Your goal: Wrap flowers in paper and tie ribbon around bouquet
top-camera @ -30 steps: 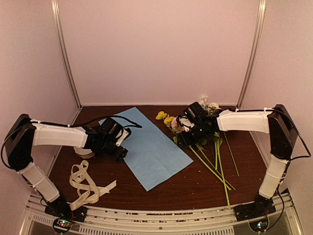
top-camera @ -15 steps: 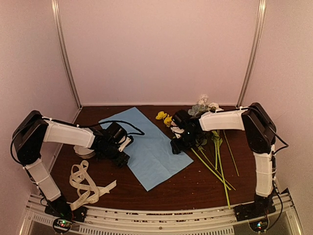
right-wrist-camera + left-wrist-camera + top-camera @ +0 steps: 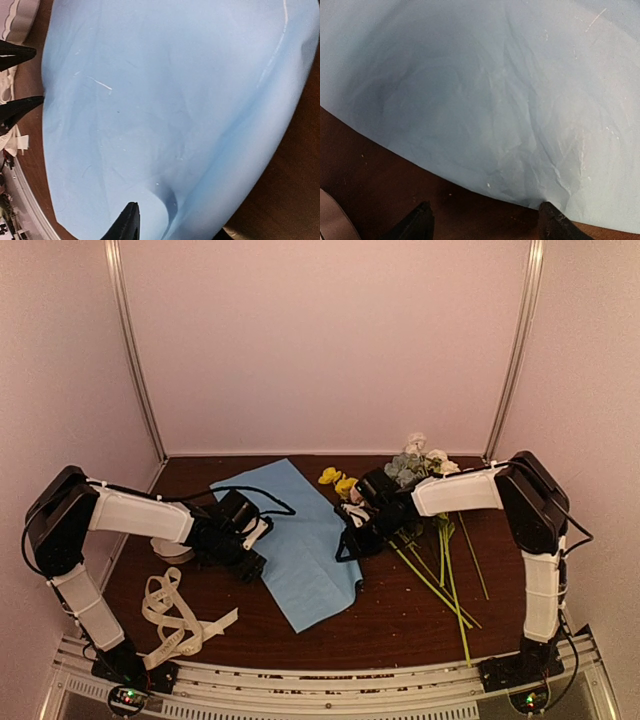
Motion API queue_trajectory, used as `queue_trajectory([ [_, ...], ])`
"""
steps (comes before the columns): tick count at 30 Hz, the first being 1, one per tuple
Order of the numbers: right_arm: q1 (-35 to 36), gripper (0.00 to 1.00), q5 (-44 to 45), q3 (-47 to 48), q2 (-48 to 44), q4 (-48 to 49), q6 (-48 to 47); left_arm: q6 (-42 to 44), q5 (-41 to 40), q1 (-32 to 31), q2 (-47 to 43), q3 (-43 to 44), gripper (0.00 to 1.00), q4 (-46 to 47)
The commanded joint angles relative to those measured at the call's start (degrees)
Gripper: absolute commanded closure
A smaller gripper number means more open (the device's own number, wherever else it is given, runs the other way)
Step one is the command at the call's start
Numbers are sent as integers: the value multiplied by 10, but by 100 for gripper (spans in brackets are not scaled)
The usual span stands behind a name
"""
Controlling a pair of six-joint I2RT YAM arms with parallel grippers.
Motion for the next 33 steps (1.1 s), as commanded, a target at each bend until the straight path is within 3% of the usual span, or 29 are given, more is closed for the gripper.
queue_trajectory([
  [1, 4, 65, -83, -24, -37, 76, 45, -3, 9, -2, 12, -14, 25, -1],
  [8, 5, 89, -113, -54, -59, 136, 82, 6, 13, -3, -1, -20, 25, 8],
  [12, 11, 100, -111, -58, -76, 151, 95, 27, 20, -2, -53, -40, 25, 39],
  [17, 21, 100, -101, -60, -106, 175, 139, 45, 59, -14, -135, -55, 25, 67],
  [20, 24, 100, -86, -78, -131, 234, 211, 80, 65, -71, -200, -63, 23, 92],
  [25, 40, 100, -43, -61, -163, 235, 243, 158, 69, -180, -278, -70, 20, 118],
  [33, 60, 100, -19, -53, -201, 230, 256, 185, 21, -231, -333, -98, 16, 95],
])
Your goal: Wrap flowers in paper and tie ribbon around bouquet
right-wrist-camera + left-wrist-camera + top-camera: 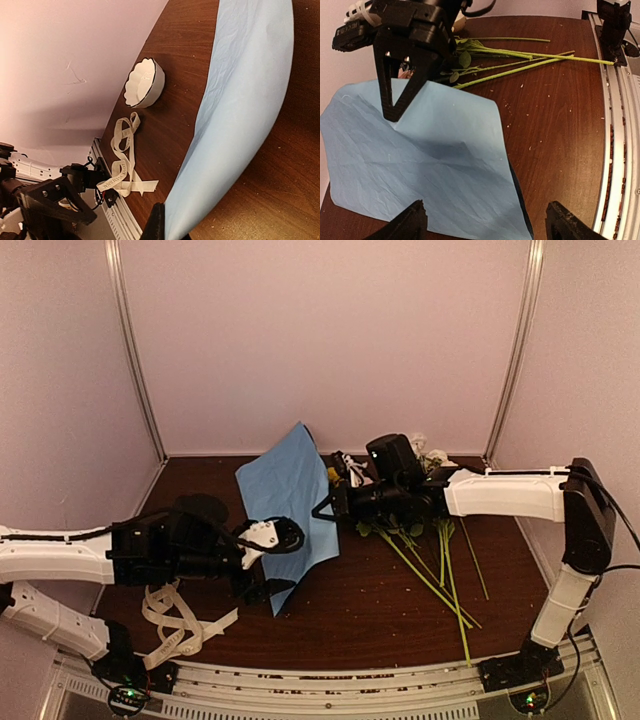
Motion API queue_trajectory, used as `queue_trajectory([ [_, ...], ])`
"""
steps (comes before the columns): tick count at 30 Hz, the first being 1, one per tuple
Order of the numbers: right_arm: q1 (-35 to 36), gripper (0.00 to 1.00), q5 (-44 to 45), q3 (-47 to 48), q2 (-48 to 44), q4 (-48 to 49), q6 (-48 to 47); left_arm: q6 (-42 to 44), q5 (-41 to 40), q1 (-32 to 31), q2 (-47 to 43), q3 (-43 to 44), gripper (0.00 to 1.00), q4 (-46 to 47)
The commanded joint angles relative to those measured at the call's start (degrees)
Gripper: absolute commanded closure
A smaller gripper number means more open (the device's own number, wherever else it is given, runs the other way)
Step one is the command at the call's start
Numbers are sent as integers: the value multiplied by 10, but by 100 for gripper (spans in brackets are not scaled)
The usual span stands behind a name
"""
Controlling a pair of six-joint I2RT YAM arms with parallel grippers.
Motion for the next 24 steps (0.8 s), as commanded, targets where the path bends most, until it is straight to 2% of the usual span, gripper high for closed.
queue_trajectory([
  [1, 8, 100, 29, 14, -30, 12, 18, 33, -41, -9, -26, -31, 15, -5],
  [8, 18, 100, 59, 22, -45, -1, 15, 17, -48, -25, -15, -31, 17, 7],
  [14, 23, 100, 67, 25, -46, -4, 13, -21, -153, -37, 29, -3, 23, 2],
  [16, 24, 100, 69, 25, -45, -5, 13, -27, -143, -37, 46, 6, 24, 0],
  [21, 24, 100, 70, 26, -46, -7, 9, -44, -197, -39, 67, 10, 44, 6],
  [24, 24, 100, 69, 26, -46, -9, 7, -45, -212, -39, 61, 5, 50, 18],
])
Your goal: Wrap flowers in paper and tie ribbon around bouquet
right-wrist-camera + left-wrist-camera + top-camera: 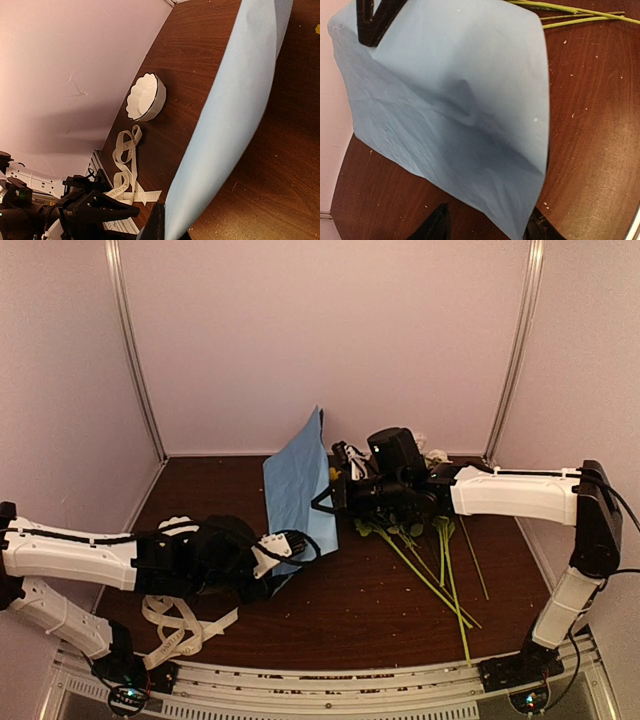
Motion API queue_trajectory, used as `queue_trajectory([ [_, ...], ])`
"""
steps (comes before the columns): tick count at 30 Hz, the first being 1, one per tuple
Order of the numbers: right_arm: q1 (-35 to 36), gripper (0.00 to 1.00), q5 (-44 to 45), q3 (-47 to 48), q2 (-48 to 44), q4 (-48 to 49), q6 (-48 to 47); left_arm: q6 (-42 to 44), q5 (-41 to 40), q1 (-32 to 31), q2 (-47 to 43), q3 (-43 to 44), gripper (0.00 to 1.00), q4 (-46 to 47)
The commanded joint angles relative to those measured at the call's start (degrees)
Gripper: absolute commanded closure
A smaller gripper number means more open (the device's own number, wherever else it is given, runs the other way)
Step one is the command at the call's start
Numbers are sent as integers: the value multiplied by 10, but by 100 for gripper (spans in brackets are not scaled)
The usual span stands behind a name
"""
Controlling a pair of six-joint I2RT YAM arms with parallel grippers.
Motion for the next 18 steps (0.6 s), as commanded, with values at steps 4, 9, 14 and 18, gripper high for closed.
queue_trajectory([
  [4, 4, 100, 14, 19, -16, -6, -10, -11, -49, -2, -16, 5, 51, 42],
  [9, 4, 100, 15, 19, -15, -6, -11, 2, -1, -2, -22, 1, 41, 51],
  [14, 4, 100, 15, 20, -14, -3, -9, -1, -44, -2, -1, 7, 42, 74],
  [18, 4, 100, 15, 20, -14, -4, -10, 9, -76, -2, 31, 19, 42, 80],
])
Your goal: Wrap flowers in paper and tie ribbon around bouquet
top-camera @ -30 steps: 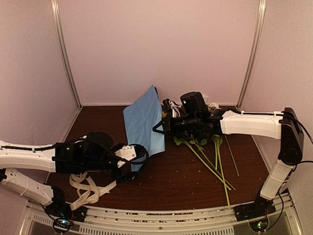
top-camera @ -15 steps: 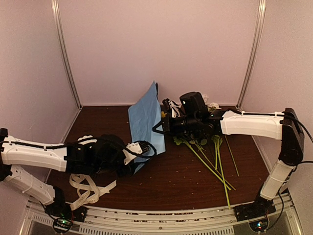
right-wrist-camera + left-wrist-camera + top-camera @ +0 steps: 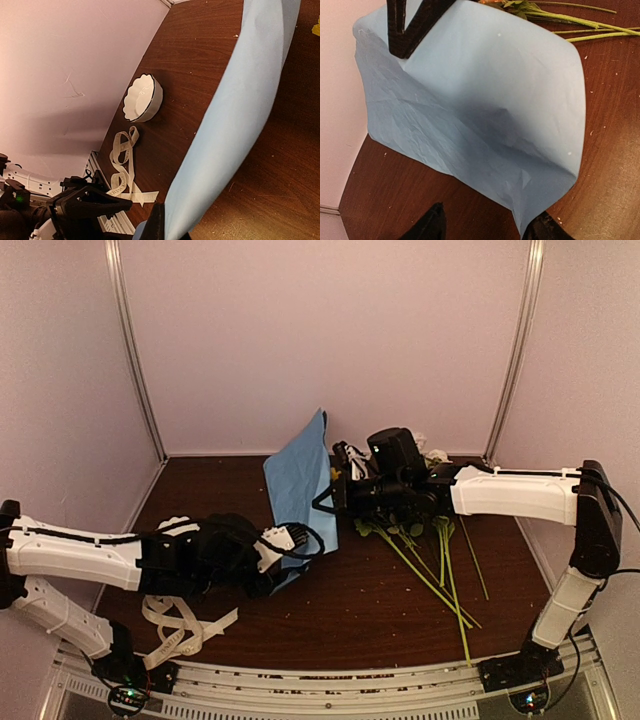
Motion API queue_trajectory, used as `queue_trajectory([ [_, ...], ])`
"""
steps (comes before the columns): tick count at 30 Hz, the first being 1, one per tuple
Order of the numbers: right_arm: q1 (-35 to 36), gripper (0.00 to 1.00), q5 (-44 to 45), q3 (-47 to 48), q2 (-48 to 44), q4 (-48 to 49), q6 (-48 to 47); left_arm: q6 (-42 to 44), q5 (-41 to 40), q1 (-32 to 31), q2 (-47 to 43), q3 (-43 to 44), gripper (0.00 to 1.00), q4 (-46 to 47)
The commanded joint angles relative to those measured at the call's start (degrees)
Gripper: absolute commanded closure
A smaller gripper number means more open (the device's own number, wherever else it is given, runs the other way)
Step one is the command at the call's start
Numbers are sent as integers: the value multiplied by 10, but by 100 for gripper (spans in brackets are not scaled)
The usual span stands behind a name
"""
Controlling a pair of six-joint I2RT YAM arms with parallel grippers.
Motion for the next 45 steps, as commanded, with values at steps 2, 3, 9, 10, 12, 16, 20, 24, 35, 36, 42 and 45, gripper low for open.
queue_trajectory([
  [2, 4, 100, 7, 20, -12, -1, -7, 11, -30, -2, 34, 28, 42, 37],
  [3, 4, 100, 7, 20, -11, -1, -7, 12, -19, -2, 35, 32, 41, 42],
  [9, 4, 100, 9, 19, -9, -1, -8, 8, 15, -2, 28, 37, 36, 73],
  [10, 4, 100, 9, 20, -9, -1, -9, 8, 11, -2, 31, 37, 36, 77],
  [12, 4, 100, 9, 20, -8, -1, -10, 6, 7, -2, 34, 42, 36, 75],
  [16, 4, 100, 9, 20, -8, -1, -11, 7, 33, -2, 25, 49, 33, 77],
  [20, 4, 100, 10, 19, -10, -1, -11, 17, 2, -2, 44, 47, 33, 70],
  [24, 4, 100, 12, 19, -12, -1, -11, 25, -16, -2, 73, 44, 33, 61],
  [35, 4, 100, 12, 18, -13, 1, -8, 17, -43, -2, 118, 37, 34, 71],
  [36, 4, 100, 12, 18, -14, 1, -8, 16, -45, -2, 122, 37, 34, 72],
  [42, 4, 100, 12, 18, -16, 0, -8, 6, -64, -2, 142, 41, 55, 71],
  [45, 1, 100, 17, 17, -20, -17, -22, -8, -77, -2, 125, 38, 100, 72],
])
